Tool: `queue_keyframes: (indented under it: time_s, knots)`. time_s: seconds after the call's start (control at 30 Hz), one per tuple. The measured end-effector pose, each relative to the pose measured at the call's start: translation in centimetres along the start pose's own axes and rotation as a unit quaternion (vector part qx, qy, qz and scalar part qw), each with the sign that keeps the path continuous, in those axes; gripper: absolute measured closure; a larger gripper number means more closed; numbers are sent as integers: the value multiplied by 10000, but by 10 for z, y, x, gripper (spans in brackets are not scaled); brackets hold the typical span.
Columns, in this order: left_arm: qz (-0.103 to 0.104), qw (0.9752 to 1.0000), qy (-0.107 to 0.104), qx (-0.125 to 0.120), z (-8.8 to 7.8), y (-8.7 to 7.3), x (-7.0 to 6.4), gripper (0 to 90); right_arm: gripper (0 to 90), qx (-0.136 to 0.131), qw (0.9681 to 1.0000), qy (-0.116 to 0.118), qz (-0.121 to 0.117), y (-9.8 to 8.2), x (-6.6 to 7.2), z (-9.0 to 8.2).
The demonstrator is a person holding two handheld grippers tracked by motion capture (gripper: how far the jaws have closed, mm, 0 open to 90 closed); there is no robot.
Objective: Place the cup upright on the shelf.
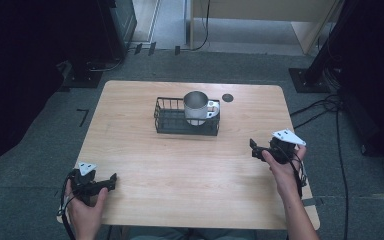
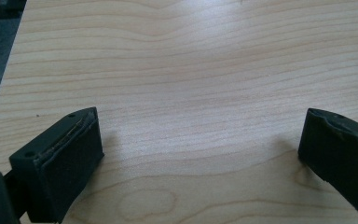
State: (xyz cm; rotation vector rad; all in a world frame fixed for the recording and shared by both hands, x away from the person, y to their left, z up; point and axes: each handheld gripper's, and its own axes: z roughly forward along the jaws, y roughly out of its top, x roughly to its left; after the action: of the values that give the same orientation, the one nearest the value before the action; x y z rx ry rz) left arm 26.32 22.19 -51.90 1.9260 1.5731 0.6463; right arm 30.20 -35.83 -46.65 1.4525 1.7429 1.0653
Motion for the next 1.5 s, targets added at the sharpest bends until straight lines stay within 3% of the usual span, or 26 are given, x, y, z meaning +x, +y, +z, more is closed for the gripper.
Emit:
queue_keyframes:
  time_s: [0.9,1.5]
  knots:
    - [-2,10000,-2,0,0,0,0,0,0,578,9976,-226,308,-64,-33,-37]
    - [-27,10000,32,5,0,1,-1,0,0,1043,9931,-388,377,-98,-40,-56]
